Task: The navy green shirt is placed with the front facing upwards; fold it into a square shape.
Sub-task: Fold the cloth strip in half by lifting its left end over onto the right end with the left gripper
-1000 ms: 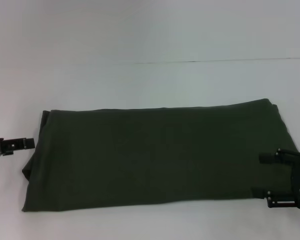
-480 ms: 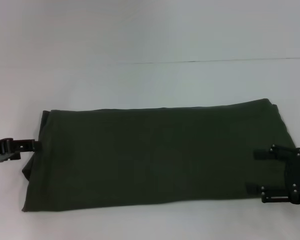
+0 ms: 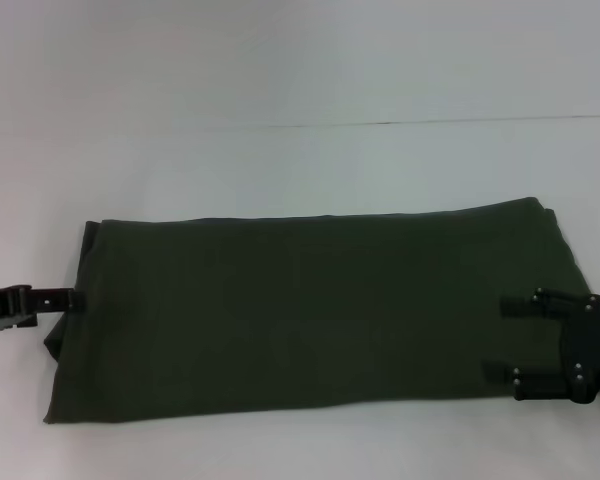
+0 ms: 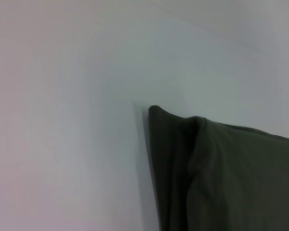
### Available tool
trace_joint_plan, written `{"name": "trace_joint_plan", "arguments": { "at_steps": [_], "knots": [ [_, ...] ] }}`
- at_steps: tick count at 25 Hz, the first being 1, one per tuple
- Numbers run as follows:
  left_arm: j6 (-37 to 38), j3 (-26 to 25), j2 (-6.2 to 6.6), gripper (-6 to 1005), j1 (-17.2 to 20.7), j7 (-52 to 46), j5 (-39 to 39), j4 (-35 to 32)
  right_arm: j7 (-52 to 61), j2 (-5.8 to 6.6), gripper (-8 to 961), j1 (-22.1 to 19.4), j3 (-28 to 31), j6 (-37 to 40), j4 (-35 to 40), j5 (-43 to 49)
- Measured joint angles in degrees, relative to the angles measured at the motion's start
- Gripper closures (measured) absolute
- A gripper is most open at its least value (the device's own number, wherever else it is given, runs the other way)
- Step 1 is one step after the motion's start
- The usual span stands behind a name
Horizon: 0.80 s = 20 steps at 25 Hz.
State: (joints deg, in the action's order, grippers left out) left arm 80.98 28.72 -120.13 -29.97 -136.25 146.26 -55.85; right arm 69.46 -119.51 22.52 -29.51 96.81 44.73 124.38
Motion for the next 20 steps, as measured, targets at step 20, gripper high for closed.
{"name": "trace_joint_plan", "arguments": {
  "at_steps": [20],
  "knots": [
    [-1.2,1.3,-0.11,115,-0.2,0.0,0.1,1.9,0.0,-0.01,37,0.2,-0.1,-2.4,-1.6,0.0]
  ]
}}
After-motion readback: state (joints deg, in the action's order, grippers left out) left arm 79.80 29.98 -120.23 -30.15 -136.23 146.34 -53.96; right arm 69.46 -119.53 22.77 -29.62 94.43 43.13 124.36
